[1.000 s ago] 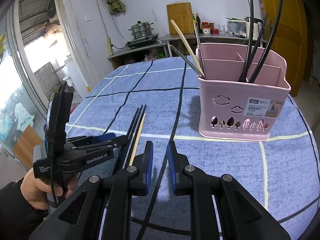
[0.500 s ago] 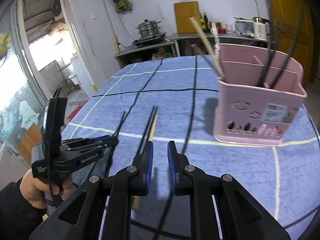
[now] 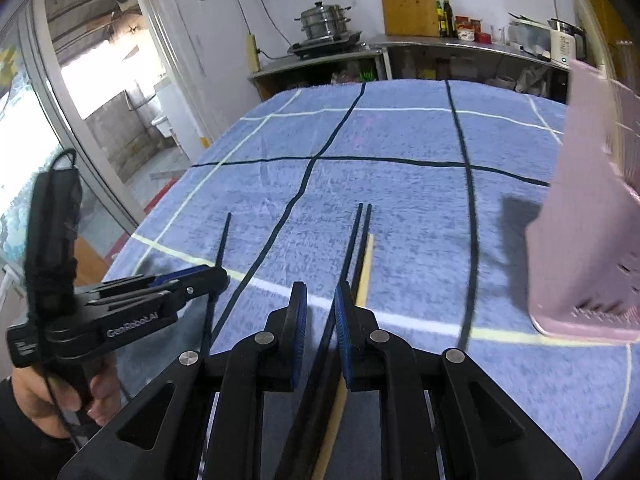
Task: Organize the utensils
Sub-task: 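Grasp a black chopstick with the left tool while the right tool grasps another black chopstick, then lift both held black chopsticks and carry them over the pink holder, then lower both chopsticks into the pink holder and open both tools, then move both open tools back toward the last black and wooden chopsticks, then grasp the black chopstick with the left tool while the right tool grasps the wooden chopstick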
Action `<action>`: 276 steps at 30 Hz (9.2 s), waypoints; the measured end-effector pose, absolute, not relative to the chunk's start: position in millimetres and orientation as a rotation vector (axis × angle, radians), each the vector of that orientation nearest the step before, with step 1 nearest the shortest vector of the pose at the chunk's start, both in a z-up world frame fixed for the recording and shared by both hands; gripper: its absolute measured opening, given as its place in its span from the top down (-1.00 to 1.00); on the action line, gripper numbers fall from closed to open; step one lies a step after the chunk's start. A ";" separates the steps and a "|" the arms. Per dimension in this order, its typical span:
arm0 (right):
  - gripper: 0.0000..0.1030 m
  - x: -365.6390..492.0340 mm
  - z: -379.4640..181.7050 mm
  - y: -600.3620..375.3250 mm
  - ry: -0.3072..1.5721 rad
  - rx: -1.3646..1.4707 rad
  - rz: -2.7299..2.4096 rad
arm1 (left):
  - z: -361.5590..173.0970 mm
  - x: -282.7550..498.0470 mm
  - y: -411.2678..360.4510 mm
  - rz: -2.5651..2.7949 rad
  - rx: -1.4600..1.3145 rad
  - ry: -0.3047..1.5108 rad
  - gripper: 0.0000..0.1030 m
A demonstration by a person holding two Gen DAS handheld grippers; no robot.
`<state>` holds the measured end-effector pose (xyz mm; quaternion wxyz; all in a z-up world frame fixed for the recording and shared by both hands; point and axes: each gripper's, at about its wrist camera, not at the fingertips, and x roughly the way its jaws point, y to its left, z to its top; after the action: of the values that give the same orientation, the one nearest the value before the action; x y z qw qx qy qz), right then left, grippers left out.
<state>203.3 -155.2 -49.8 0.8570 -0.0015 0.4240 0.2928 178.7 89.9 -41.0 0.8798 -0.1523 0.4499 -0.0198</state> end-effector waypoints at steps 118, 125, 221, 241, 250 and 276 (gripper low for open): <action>0.90 163.3 178.6 -357.4 0.378 0.174 0.302 | 204.0 204.7 -83.7 -0.518 -0.164 0.582 0.90; 0.90 183.1 153.8 -353.5 0.427 0.167 0.289 | 183.7 229.2 -82.8 -0.498 -0.188 0.606 0.90; 0.70 114.4 7.7 -264.7 0.722 0.057 0.455 | -2.6 139.1 0.6 -0.228 -0.218 0.824 0.08; 0.70 128.5 -12.8 -268.4 0.771 0.079 0.466 | -36.9 174.3 -18.1 -0.090 -0.030 0.906 0.27; 0.70 134.7 -19.1 -249.7 0.801 0.062 0.503 | -36.0 166.6 22.9 -0.143 -0.108 0.920 0.69; 0.70 209.2 -51.7 -159.6 0.907 -0.065 0.552 | -40.9 187.1 83.4 -0.064 -0.241 0.933 0.60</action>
<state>209.2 -159.6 -51.7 0.8619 -0.0312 0.4322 0.2633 187.1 83.4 -40.9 0.8857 -0.1157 0.4487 -0.0305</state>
